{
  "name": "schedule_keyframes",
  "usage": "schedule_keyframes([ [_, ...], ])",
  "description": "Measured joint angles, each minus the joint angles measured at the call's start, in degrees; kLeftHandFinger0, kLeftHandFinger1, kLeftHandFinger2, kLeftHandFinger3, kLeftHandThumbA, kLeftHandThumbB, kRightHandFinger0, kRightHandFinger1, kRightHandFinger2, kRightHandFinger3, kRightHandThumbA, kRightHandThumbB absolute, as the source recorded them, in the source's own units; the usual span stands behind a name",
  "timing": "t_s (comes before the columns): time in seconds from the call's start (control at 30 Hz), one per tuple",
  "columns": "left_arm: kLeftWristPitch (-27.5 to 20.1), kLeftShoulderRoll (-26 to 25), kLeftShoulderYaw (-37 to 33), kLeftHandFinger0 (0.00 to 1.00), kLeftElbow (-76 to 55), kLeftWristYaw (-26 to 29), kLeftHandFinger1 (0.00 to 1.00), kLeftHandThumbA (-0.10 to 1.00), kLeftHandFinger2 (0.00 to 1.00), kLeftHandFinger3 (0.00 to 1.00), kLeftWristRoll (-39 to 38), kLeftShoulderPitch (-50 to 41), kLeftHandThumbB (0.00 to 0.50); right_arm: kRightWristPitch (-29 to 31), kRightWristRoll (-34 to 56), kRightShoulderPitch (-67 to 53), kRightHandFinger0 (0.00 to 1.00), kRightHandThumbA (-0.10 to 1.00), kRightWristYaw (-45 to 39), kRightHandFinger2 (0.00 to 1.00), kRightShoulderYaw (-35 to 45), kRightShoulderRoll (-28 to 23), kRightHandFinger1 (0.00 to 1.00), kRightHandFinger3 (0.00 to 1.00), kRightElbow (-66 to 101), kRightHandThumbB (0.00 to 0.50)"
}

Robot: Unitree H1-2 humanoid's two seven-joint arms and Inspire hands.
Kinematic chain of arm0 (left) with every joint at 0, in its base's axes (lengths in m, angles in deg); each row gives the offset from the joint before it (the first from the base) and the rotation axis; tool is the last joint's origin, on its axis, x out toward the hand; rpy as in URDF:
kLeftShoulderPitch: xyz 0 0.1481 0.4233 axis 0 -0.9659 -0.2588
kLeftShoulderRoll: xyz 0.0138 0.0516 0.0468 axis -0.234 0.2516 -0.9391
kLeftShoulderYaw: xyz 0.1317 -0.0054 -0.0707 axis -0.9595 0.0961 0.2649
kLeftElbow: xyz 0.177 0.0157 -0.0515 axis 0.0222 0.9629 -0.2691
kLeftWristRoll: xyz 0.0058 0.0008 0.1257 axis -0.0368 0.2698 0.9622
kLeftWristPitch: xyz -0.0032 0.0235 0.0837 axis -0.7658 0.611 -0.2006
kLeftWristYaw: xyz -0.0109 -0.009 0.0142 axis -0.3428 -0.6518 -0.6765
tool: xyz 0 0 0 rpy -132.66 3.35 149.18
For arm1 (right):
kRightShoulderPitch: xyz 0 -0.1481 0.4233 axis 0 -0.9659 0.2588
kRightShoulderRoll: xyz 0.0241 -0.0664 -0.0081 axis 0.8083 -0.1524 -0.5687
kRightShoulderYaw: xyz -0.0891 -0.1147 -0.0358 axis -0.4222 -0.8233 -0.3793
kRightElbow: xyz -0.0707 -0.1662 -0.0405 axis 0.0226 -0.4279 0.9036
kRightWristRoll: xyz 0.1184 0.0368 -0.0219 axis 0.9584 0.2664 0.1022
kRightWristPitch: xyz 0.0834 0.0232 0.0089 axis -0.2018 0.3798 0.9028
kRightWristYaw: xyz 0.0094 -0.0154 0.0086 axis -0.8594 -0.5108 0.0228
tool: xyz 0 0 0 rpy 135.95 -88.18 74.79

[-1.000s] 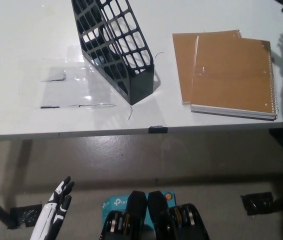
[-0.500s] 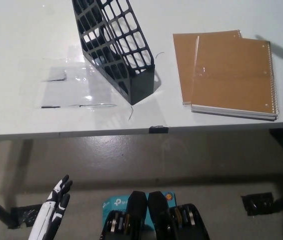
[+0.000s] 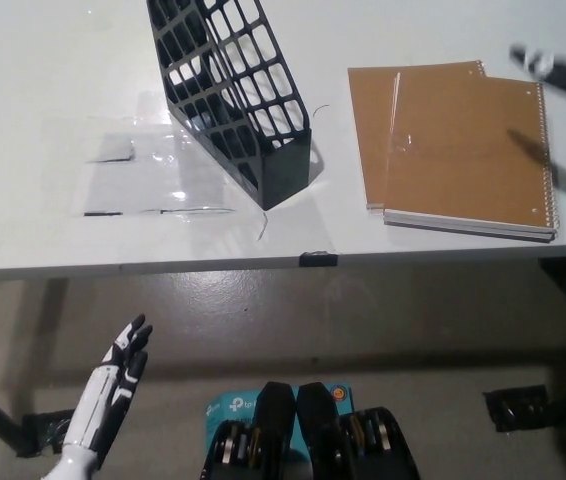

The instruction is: Use the right hand to pick up a book from the book holder on the left side and put it on another book on the right side

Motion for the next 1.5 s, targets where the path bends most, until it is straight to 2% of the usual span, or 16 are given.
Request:
schedule_keyframes([
  [0.1, 0.05, 0.01, 0.0, 1.0, 0.16, -0.01, 1.0, 1.0, 1.0, 1.0, -0.06, 1.12, 0.085, -0.07, -0.27, -6.69, 1.0, 1.0, -0.01, 1.0, -0.04, 0.57, 1.0, 1.0, 4.81, 0.283],
  [0.17, 0.07, 0.01, 0.01, 1.0, 0.27, -0.01, 1.0, 1.0, 1.0, 1.0, -0.14, 1.73, 0.079, -0.15, -0.44, -11.57, 1.0, 1.0, -0.01, 1.0, -0.18, 1.24, 1.0, 1.0, 8.5, 0.238],
  [0.27, 0.09, 0.03, 0.0, 1.0, 0.59, -0.01, 1.0, 1.0, 1.0, 1.0, -0.32, 2.62, 0.078, -0.25, -0.74, -18.58, 1.0, 1.0, -0.06, 1.0, -0.72, 2.35, 1.0, 1.0, 14.35, 0.225],
  [0.53, 0.17, 0.03, -0.02, 1.0, 1.53, -0.04, 1.0, 1.0, 1.0, 1.0, -0.99, 4.64, 0.096, -0.32, -1.76, -30.51, 1.0, 1.0, -0.34, 1.0, -2.34, 4.87, 1.0, 1.0, 29.08, 0.241],
  [0.63, 0.18, 0.02, -0.02, 1.0, 1.93, -0.16, 1.0, 1.0, 1.0, 1.0, -1.3, 5.47, 0.082, -0.27, -2.05, -32.81, 1.0, 1.0, -0.55, 1.0, -2.95, 5.53, 1.0, 1.0, 34.54, 0.21],
  [0.7, 0.17, 0.02, -0.03, 1.0, 2.21, -0.43, 1.0, 1.0, 1.0, 1.0, -1.67, 6.27, 0.085, 0.13, -2.71, -34.25, 1.0, 1.0, -0.81, 1.0, -3.82, 5.97, 1.0, 1.0, 39.42, 0.222],
  [0.9, 0.16, -0.06, -0.21, 1.0, 2.26, -1.81, 1.0, 1.0, 1.0, 1.0, -3.14, 8.41, 0.077, 4.72, -6.09, -36.61, 1.0, 0.99, -1.86, 1.0, -7.9, 7.07, 1.0, 1.0, 48.59, 0.136],
  [0.97, 0.14, -0.1, -0.32, 1.0, 2.12, -2.29, 1.0, 1.0, 1.0, 1.0, -3.83, 8.61, 0.076, 6.79, -6.74, -37.01, 1.0, 0.97, -2.65, 1.0, -9.05, 7.55, 1.0, 1.0, 47.77, 0.167],
  [1.0, 0.14, -0.14, -0.39, 1.0, 2.03, -2.62, 1.0, 1.0, 1.0, 1.0, -4.22, 8.6, 0.084, 7.47, -6.7, -37.12, 1.0, 1.0, -3.11, 1.0, -9.34, 7.81, 1.0, 1.0, 47.0, 0.228],
  [1.13, 0.01, -0.15, -0.48, 1.0, 1.91, -3.1, 1.0, 1.0, 1.0, 1.0, -5.17, 8.4, 0.088, 8.82, -6.14, -37.1, 1.0, 1.0, -5.24, 1.0, -9.65, 9.07, 1.0, 1.0, 39.73, 0.172],
  [1.17, -0.06, -0.14, -0.49, 1.0, 1.91, -3.14, 1.0, 1.0, 1.0, 1.0, -5.36, 8.18, 0.089, 9.23, -6.14, -37.02, 1.0, 1.0, -5.81, 1.0, -9.65, 9.19, 1.0, 1.0, 37.67, 0.139],
  [1.23, -0.16, -0.12, -0.47, 1.0, 1.92, -3.17, 1.0, 1.0, 1.0, 1.0, -5.61, 7.71, 0.08, 9.77, -6.17, -36.7, 1.0, 1.0, -6.6, 1.0, -9.64, 9.23, 1.0, 1.0, 34.09, 0.162],
  [1.27, -0.2, -0.11, -0.45, 1.0, 1.93, -3.17, 1.0, 1.0, 1.0, 1.0, -5.73, 7.49, 0.074, 10.03, -6.17, -36.45, 1.0, 1.0, -7.01, 1.0, -9.64, 9.23, 1.0, 1.0, 32.46, 0.198],
  [1.3, -0.3, -0.06, -0.43, 1.0, 1.93, -3.14, 1.0, 1.0, 1.0, 1.0, -5.88, 7.28, 0.074, 10.3, -6.16, -35.97, 1.0, 1.0, -7.39, 1.0, -9.59, 9.24, 1.0, 1.0, 30.53, 0.213],
  [1.4, -0.59, 0.31, -0.24, 1.0, 1.93, -3.0, 1.0, 1.0, 1.0, 1.0, -6.3, 7.03, 0.065, 10.83, -6.14, -34.46, 1.0, 1.0, -8.47, 1.0, -9.4, 9.35, 1.0, 1.0, 26.77, 0.212],
  [1.5, -0.86, 0.69, 0.06, 1.0, 1.9, -2.92, 1.0, 1.0, 1.0, 1.0, -6.74, 6.94, 0.095, 11.39, -6.14, -33.41, 1.0, 1.0, -9.33, 1.0, -9.17, 9.59, 1.0, 1.0, 24.46, 0.218],
])
